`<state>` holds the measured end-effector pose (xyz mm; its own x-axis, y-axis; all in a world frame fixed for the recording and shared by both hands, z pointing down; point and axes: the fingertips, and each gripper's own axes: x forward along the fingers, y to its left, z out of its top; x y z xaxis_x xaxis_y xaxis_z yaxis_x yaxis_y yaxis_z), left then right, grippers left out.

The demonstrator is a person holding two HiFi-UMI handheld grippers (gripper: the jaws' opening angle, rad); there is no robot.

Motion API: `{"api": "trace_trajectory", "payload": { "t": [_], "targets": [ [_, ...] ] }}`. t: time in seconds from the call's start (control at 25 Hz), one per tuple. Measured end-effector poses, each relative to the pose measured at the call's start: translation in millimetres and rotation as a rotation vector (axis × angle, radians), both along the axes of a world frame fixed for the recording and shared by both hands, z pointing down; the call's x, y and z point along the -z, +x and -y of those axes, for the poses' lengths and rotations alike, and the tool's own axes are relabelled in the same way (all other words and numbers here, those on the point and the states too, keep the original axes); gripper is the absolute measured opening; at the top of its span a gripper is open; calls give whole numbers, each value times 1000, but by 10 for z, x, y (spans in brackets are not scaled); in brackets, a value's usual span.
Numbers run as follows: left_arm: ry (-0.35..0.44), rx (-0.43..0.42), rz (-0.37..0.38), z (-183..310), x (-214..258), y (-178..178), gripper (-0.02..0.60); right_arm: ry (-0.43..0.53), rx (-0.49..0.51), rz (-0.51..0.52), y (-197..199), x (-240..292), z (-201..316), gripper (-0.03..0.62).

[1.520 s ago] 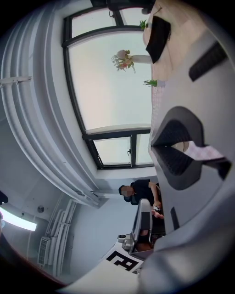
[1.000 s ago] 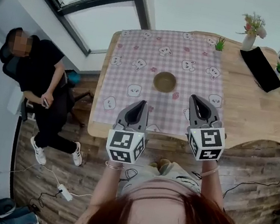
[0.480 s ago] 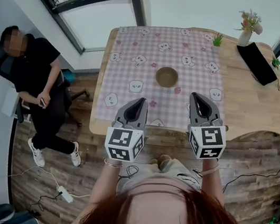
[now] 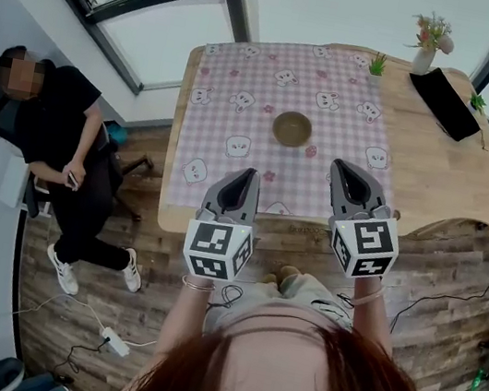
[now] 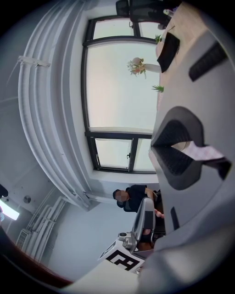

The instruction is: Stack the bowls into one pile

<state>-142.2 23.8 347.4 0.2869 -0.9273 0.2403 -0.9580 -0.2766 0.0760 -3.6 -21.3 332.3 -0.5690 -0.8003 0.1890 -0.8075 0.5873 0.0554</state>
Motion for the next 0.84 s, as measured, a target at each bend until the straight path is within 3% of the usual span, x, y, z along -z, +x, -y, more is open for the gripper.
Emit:
{"api": "trace_trajectory", "payload": {
  "t": [0.84],
  "targets": [
    [-40, -41, -69, -70, -129, 29, 15, -8, 2, 71, -61, 43, -157, 0]
  ]
}}
